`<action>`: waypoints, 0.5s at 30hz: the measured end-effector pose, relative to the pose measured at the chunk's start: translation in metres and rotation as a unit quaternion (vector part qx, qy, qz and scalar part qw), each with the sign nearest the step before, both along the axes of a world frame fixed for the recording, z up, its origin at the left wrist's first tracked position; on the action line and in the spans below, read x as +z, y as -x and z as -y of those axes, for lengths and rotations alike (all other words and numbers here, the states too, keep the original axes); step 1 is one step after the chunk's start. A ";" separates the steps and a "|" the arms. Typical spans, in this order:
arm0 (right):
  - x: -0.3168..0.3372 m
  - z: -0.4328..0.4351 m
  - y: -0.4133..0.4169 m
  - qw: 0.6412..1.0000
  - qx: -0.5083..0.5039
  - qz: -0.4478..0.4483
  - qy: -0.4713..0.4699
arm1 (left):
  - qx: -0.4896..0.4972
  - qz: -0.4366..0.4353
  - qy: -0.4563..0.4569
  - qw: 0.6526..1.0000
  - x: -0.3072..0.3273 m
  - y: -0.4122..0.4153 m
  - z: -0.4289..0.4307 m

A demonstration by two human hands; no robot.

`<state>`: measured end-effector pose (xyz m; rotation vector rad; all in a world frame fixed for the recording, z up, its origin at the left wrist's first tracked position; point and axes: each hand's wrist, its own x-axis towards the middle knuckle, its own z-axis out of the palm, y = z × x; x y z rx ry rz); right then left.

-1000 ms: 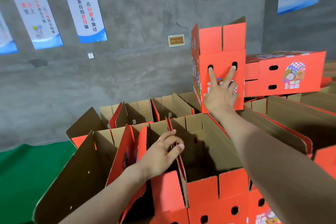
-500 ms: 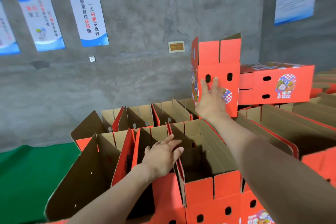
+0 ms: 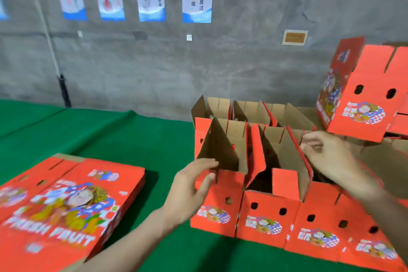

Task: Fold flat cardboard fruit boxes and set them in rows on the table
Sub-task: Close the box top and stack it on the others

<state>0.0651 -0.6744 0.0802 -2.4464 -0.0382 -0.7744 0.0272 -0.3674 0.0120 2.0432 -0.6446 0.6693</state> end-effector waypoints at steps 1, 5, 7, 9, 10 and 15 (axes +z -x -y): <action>-0.004 -0.012 0.009 1.000 -0.010 0.015 0.001 | 0.045 -0.010 0.028 0.999 -0.019 0.014 -0.035; -0.022 -0.104 0.054 0.989 0.029 0.130 0.062 | 0.274 -0.148 0.060 0.948 -0.100 0.049 -0.174; -0.038 -0.163 0.074 0.984 0.103 0.128 0.073 | 0.355 -0.223 -0.003 0.908 -0.123 0.049 -0.236; -0.060 -0.216 0.088 0.979 0.163 0.090 0.080 | 0.397 -0.268 -0.072 0.875 -0.134 0.043 -0.288; -0.073 -0.240 0.093 0.977 0.186 0.055 0.083 | 0.403 -0.301 -0.113 0.857 -0.138 0.039 -0.308; -0.130 -0.318 0.105 0.969 0.210 -0.119 0.052 | 0.324 -0.372 -0.275 0.825 -0.163 0.044 -0.338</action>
